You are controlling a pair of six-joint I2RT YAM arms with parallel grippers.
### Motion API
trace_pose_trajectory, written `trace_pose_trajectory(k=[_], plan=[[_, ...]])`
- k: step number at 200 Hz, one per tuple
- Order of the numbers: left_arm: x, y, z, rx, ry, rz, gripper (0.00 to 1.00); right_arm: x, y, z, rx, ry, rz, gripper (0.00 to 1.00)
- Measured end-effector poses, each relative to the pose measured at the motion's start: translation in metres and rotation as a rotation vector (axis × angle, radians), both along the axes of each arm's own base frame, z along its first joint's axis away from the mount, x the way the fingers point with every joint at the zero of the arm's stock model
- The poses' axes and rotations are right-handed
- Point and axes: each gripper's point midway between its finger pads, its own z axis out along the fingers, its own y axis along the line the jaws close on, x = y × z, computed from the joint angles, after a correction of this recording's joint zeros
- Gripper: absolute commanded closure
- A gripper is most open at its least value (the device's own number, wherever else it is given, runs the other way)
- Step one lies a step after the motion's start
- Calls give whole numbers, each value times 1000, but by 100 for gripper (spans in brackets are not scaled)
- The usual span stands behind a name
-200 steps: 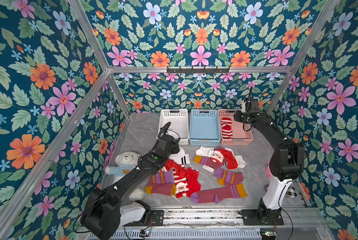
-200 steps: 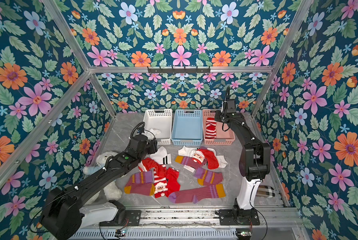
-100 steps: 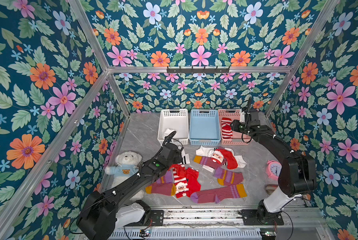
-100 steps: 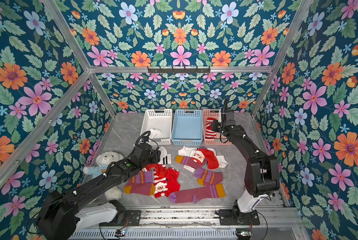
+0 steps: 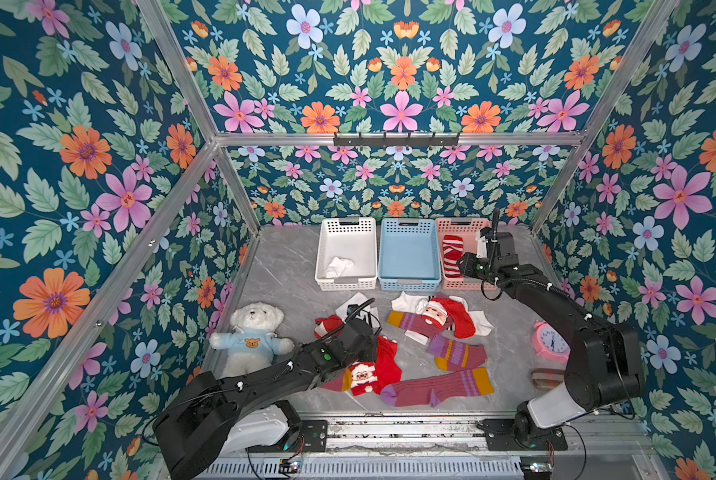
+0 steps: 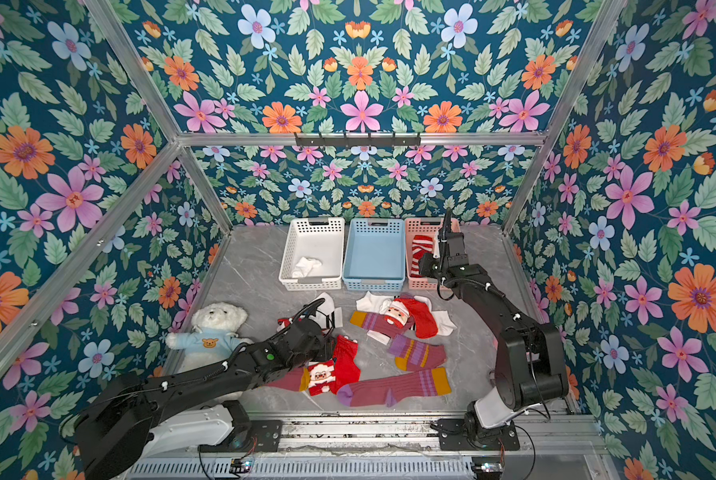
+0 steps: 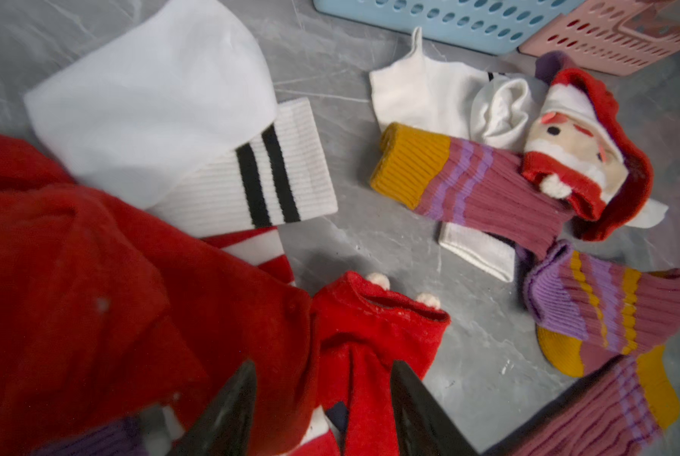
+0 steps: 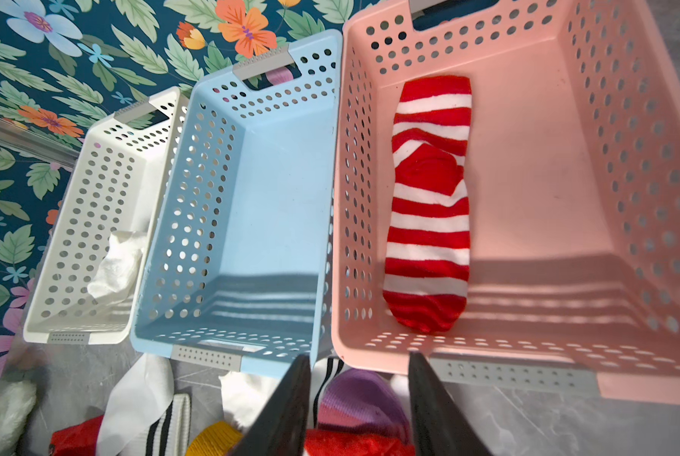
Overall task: Sort the socks into the basket by color
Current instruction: Pick up the sock at the center of the board.
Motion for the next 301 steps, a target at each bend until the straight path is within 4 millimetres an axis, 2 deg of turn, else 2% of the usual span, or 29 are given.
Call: trace_pose_trajectory(k=[44,78,136,166,215,241,301], plan=[[-28,-18,-8,-14,30,-52,44,-6,2,-6,4,15,-2,57],[-46,-24,-4,-15,41,-56,44,-10,6,-7,9,16,3,57],[-55,9,-11,57,65,58,39,-18,5,-9,7,18,1,57],[-55,24,-16,90,64,103,39,-20,6,-13,7,25,2,57],[-57,34,-30,153,87,130,41,-24,9,-20,23,44,-3,57],[-57,33,-36,178,96,130,44,-25,11,-20,26,43,2,57],[-57,32,-44,196,106,125,64,-30,11,-20,29,35,5,57]])
